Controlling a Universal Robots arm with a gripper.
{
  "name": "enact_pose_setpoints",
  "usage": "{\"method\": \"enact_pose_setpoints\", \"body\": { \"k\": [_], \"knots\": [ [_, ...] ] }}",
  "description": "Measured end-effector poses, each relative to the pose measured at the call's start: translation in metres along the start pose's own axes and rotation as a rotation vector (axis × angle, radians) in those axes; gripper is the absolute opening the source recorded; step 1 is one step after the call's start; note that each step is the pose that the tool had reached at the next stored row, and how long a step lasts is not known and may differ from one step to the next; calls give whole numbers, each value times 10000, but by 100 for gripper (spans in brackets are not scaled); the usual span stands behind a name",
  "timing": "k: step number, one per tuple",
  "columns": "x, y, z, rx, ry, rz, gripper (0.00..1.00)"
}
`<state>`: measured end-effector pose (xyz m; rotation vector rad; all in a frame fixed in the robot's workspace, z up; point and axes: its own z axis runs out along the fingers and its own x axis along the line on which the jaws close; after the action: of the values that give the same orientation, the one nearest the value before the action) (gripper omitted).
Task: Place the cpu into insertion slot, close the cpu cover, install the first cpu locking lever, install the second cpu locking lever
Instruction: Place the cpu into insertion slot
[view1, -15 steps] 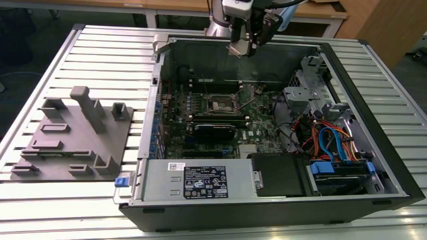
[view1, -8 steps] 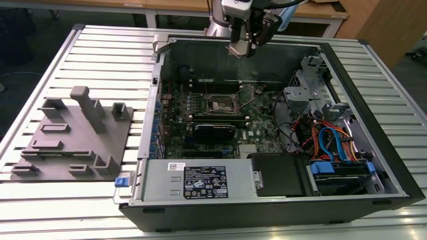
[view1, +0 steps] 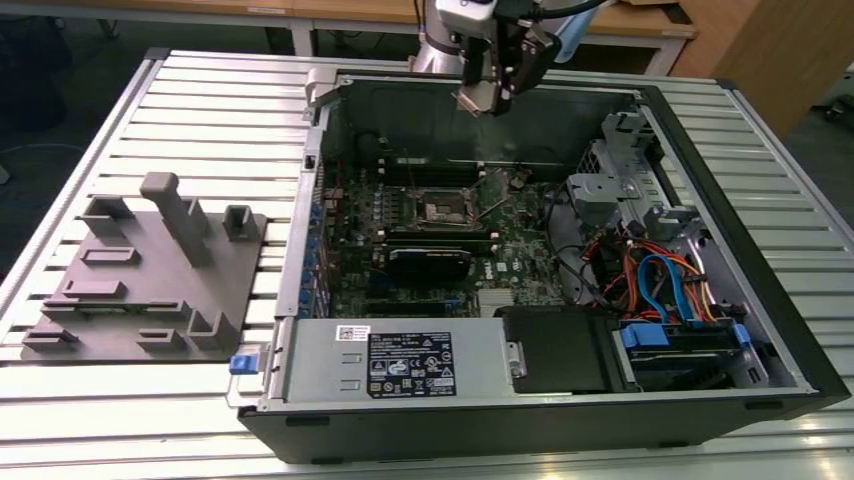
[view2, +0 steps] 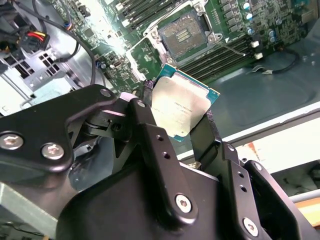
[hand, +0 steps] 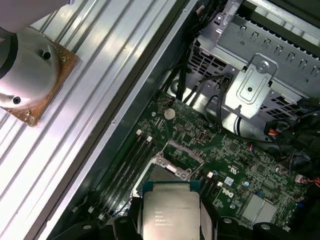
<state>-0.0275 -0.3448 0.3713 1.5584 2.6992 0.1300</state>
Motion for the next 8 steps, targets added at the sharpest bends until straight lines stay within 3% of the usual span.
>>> {"method": "enact_pose_setpoints", "body": {
  "k": [4,8],
  "knots": [
    [0,0,3,-6,-29,342,54],
    [0,0,3,-7,-31,363,54]
  ]
}}
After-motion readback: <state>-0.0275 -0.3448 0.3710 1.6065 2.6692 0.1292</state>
